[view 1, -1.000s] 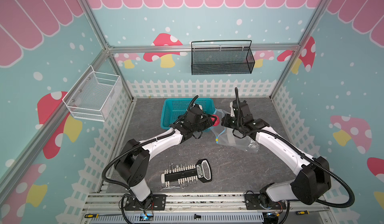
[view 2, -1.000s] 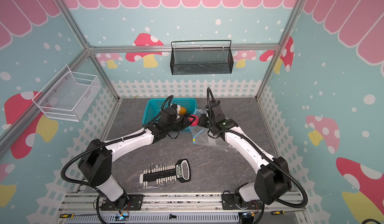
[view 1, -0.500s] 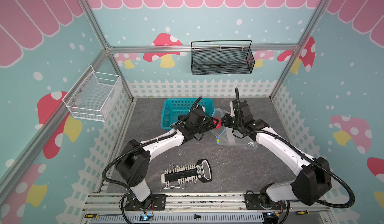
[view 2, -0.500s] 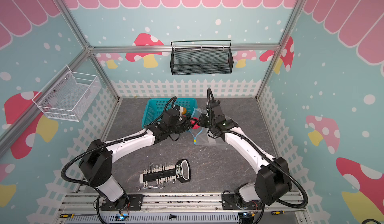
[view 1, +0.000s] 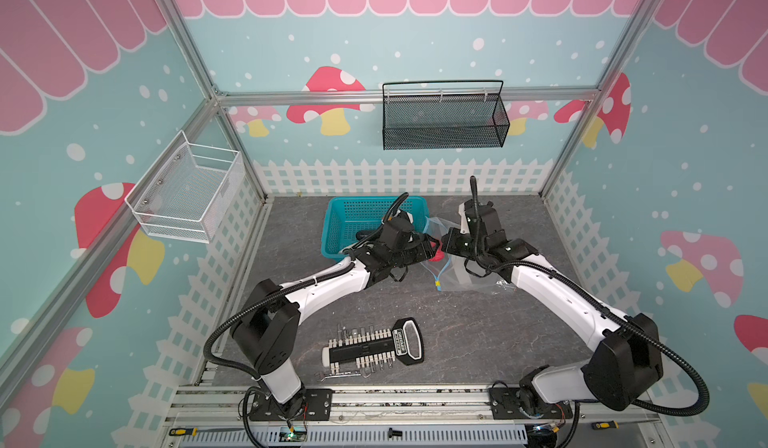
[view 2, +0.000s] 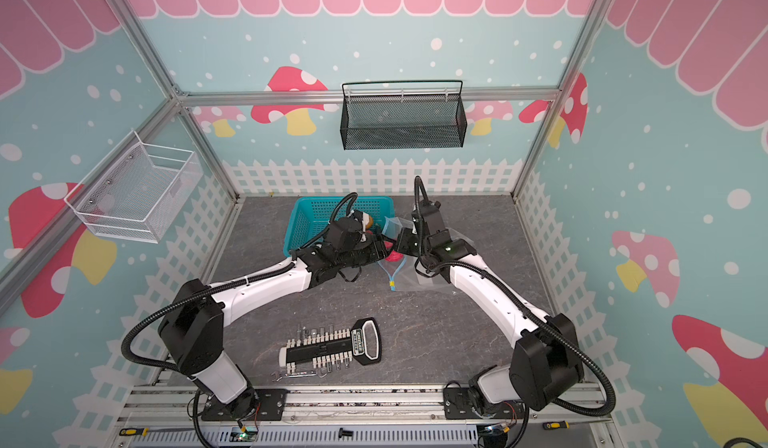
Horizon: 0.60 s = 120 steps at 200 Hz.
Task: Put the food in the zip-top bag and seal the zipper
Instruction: 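Open the left gripper to drop the pink beet into the bag, then move the left gripper back over the basket while right gripper holds zipper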
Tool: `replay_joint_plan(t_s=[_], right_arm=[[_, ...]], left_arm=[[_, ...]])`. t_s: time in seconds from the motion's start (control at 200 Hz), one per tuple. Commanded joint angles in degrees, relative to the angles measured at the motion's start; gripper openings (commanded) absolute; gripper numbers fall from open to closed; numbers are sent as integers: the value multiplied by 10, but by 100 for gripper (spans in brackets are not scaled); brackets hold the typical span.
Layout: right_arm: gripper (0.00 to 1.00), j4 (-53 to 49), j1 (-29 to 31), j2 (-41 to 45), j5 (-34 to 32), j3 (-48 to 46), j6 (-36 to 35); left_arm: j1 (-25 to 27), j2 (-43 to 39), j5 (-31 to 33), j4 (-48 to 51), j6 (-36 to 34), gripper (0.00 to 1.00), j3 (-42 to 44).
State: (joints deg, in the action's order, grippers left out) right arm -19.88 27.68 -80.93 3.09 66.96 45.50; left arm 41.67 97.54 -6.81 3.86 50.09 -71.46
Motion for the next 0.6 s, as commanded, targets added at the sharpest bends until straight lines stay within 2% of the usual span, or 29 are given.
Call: replay_joint_plan(t_s=[0.0, 0.435, 0.515, 0.595], right_arm=[[0, 6, -4, 10, -3, -10, 2], [0, 10, -6, 15, -13, -22, -1], [0, 13, -7, 19, -14, -27, -2], [0, 17, -7, 23, -11, -31, -3]], left_arm=[[2, 5, 11, 4, -7, 67, -18], [-11, -22, -9, 36, -15, 71, -30], [-22, -32, -32, 35, -21, 72, -26], [-40, -35, -90, 5, -39, 72, -15]])
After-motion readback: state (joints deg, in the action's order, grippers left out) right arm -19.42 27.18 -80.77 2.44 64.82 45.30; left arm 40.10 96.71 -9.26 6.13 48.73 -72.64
